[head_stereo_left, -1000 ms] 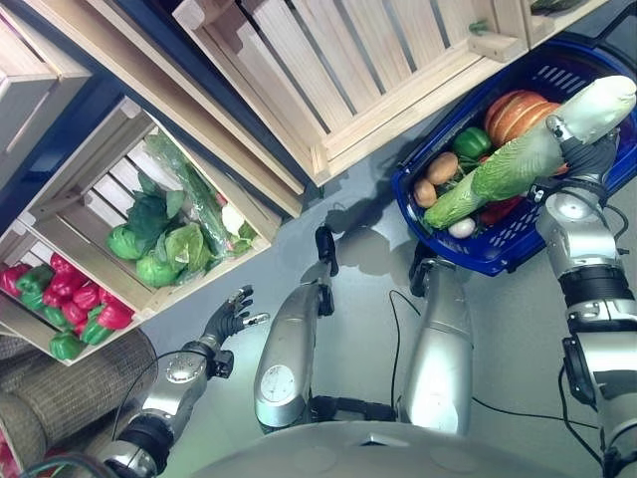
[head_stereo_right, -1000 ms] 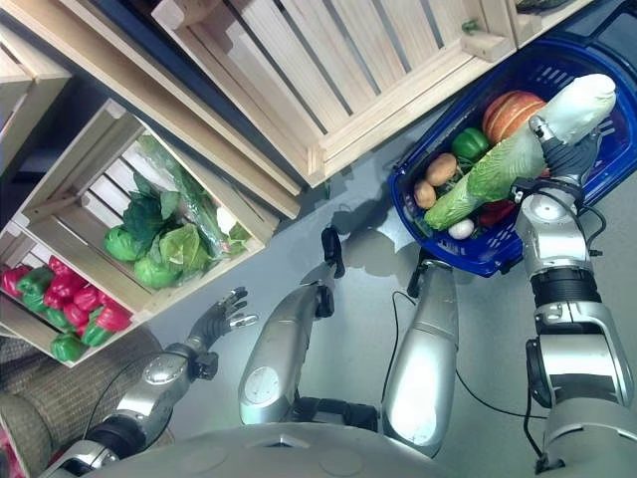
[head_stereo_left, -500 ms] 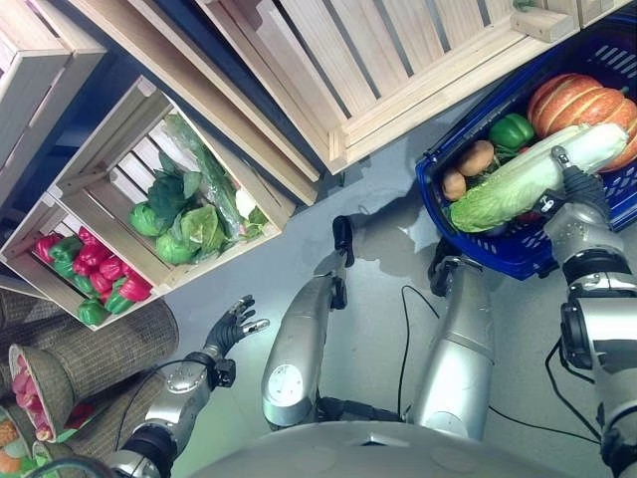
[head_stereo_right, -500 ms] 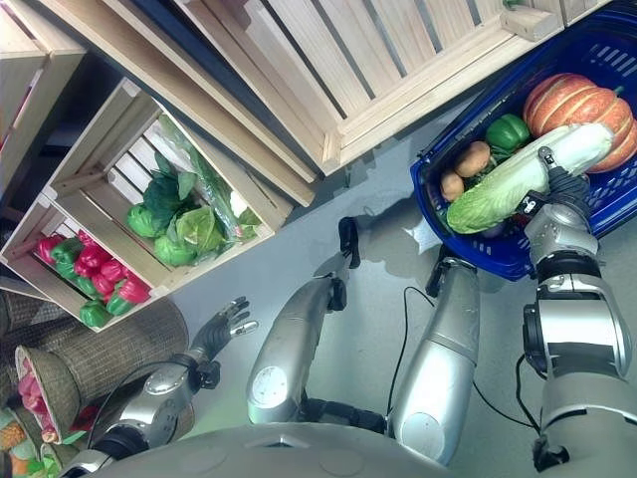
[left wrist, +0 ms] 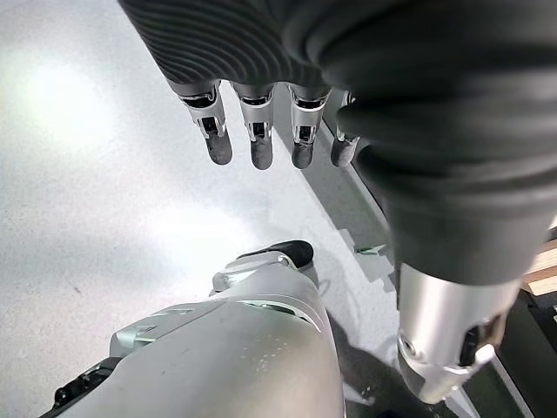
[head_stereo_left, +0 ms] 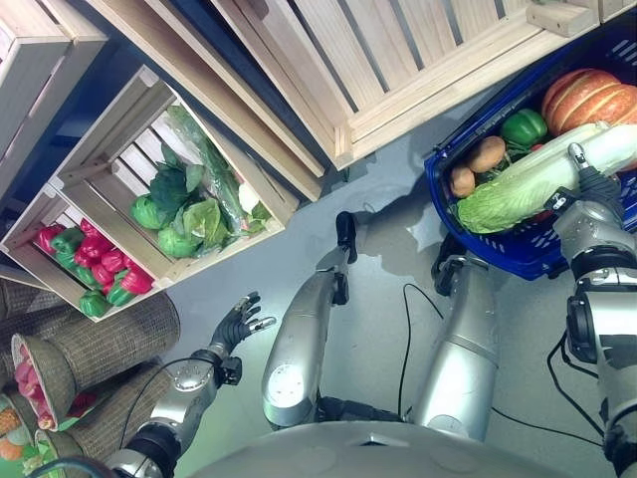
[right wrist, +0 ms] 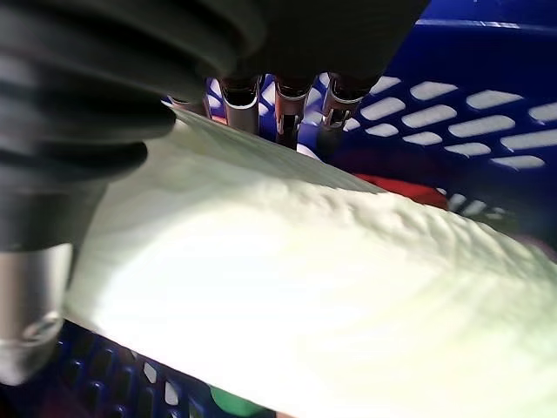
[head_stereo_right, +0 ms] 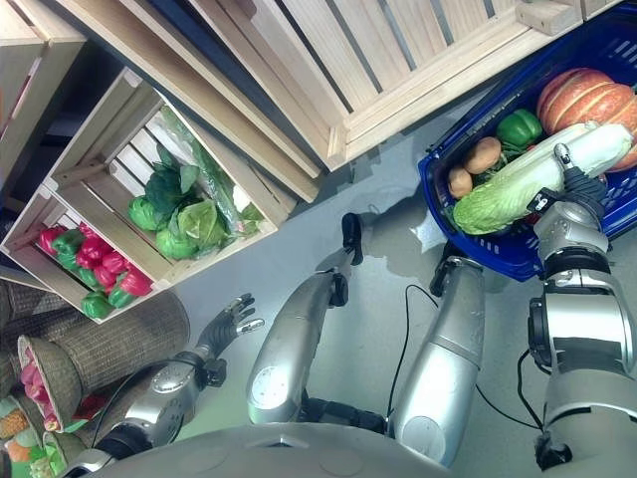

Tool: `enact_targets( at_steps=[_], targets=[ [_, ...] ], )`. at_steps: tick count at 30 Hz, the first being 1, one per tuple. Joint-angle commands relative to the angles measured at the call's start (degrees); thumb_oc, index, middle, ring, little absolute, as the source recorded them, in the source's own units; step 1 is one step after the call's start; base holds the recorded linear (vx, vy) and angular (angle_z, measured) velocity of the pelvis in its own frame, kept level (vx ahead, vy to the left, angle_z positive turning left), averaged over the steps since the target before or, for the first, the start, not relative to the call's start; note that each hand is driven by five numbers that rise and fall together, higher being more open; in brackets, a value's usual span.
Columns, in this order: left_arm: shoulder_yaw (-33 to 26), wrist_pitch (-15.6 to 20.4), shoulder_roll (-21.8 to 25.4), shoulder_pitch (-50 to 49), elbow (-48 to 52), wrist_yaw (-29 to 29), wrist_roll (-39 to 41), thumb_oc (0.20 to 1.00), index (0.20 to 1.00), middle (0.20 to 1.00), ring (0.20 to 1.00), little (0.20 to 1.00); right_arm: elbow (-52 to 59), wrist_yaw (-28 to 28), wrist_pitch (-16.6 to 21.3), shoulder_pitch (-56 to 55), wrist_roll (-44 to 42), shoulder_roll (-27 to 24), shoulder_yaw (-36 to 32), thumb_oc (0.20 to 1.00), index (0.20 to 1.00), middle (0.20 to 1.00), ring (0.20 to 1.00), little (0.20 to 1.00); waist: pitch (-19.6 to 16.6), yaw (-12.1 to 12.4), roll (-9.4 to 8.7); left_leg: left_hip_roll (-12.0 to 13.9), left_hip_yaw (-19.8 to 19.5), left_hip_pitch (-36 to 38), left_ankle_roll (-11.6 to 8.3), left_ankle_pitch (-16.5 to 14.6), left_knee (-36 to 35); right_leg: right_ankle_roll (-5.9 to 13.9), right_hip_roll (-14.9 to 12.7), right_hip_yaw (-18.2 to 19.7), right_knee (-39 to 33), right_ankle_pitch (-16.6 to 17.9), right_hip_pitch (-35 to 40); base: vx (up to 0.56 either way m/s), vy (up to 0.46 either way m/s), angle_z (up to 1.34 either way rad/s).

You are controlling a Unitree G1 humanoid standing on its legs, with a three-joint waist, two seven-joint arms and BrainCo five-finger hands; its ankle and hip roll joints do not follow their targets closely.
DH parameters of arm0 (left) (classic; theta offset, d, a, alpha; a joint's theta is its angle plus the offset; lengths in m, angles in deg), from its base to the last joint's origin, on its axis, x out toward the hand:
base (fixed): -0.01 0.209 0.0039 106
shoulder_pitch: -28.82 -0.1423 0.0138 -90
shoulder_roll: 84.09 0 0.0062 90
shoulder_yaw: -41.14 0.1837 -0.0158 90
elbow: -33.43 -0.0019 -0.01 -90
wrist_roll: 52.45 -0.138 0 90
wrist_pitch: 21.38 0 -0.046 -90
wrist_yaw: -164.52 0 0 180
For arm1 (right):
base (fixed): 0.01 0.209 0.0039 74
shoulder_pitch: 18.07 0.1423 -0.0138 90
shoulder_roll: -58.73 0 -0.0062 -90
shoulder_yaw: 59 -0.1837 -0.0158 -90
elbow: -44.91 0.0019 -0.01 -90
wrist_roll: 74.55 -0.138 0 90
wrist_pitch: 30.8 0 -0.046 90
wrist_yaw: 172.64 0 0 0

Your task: Pick up fruits and vegetables into the basket

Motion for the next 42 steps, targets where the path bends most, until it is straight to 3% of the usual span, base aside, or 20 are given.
enact_targets(
  at_steps=[1, 8, 12, 14, 20, 23, 28, 33, 42],
  targets=[
    [0.80, 1.47, -2.50, -0.81, -1.23, -0.56, 1.99, 1.000, 1.000, 1.000, 1.000, 1.000, 2.45, -5.80, 5.89, -3.48, 4.82, -4.11, -0.56, 1.000, 1.000, 1.000, 1.000, 1.000, 1.85, -2.41, 7.24, -0.86, -0.59, -0.49, 2.61, -10.17, 8.71, 3.19, 2.52, -1.13, -3.52, -1.26, 5.84, 0.00, 0.106, 0.07],
    [-2.80, 0.29, -4.53, -0.60, -4.61, -0.26, 0.98, 1.000, 1.000, 1.000, 1.000, 1.000, 15.02, -9.01, 11.54, -13.87, 7.85, 2.46, -0.70, 1.000, 1.000, 1.000, 1.000, 1.000, 1.85, -4.94, 4.07, -0.27, -0.40, 4.84, 2.38, -10.01, 6.53, 3.92, 3.34, -1.10, -8.19, 0.65, 11.52, 0.01, 0.096, -0.02],
    [-5.64, 0.36, -5.93, 0.74, -8.26, -1.45, 0.66, 1.000, 1.000, 1.000, 1.000, 1.000, 21.38, -13.06, 15.81, -21.98, 11.47, 8.44, 1.21, 1.000, 1.000, 1.000, 1.000, 1.000, 1.85, -6.93, 0.63, 0.96, 0.30, 9.30, 2.49, -10.56, 5.60, 4.78, 4.00, -1.28, -12.46, 2.58, 17.27, -0.02, 0.056, -0.11],
    [-6.87, 0.53, -6.25, 1.71, -9.90, -2.17, -0.02, 1.000, 1.000, 1.000, 1.000, 1.000, 22.77, -14.27, 16.93, -24.61, 14.16, 10.33, 1.84, 1.000, 1.000, 1.000, 1.000, 1.000, 1.85, -7.48, -0.68, 1.61, 0.87, 10.76, 2.95, -9.07, 4.36, 4.62, 4.32, -2.11, -15.45, 5.19, 19.67, -0.06, 0.030, -0.11],
    [-10.20, 0.22, -6.11, 2.37, -14.24, -3.55, -1.27, 1.000, 1.000, 1.000, 1.000, 1.000, 25.15, -14.22, 19.76, -32.62, 16.57, 14.42, 3.39, 1.000, 1.000, 1.000, 1.000, 1.000, 1.85, -8.52, -5.81, 2.75, 0.51, 19.97, 2.78, -9.06, 0.90, 6.47, 5.02, -2.90, -23.36, 8.11, 31.63, 0.03, 0.001, -0.08],
    [-11.93, 0.79, -6.21, 1.92, -16.81, -3.31, -2.92, 1.000, 1.000, 1.000, 1.000, 1.000, 25.73, -12.87, 19.95, -35.97, 18.77, 16.30, 3.91, 1.000, 1.000, 1.000, 1.000, 1.000, -0.72, -8.49, -8.17, 3.10, 0.35, 23.36, 2.66, -9.18, -1.27, 7.18, 5.61, -3.38, -27.29, 9.00, 36.46, 0.09, -0.022, -0.09],
    [-14.32, 1.28, -7.37, 0.94, -20.14, -2.42, -5.59, 1.000, 1.000, 1.000, 1.000, 1.000, 26.30, -5.67, 17.20, -40.75, 23.13, 18.64, 6.04, 1.000, 1.000, 1.000, 1.000, 1.000, -6.24, -8.58, -10.86, 2.93, 0.47, 29.01, 2.87, -9.73, -4.77, 8.55, 6.29, -3.51, -32.88, 9.96, 43.65, 0.12, 0.032, -0.04],
    [-15.48, 0.98, -8.70, 1.19, -23.97, -1.61, -8.61, 1.000, 1.000, 1.000, 1.000, 1.000, 21.76, 6.41, 14.28, -44.77, 28.84, 22.13, 11.18, 1.000, 1.000, 1.000, 1.000, 1.000, -12.82, -7.94, -13.18, 2.92, 0.90, 33.98, 3.31, -10.45, -7.61, 10.07, 6.43, -3.81, -37.22, 11.65, 48.76, 0.11, 0.048, -0.05],
    [-13.89, 1.09, -9.58, 4.61, -27.85, 1.43, -10.99, 1.000, 1.000, 1.000, 1.000, 1.000, 11.78, 21.71, 7.32, -45.47, 28.78, 26.33, 16.78, 1.000, 1.000, 1.000, 1.000, 1.000, -16.96, -7.10, -14.95, 2.69, 2.20, 38.67, 3.40, -10.57, -12.21, 11.34, 6.41, -5.28, -41.67, 13.49, 52.65, -0.02, 0.039, -0.02]
  ],
)
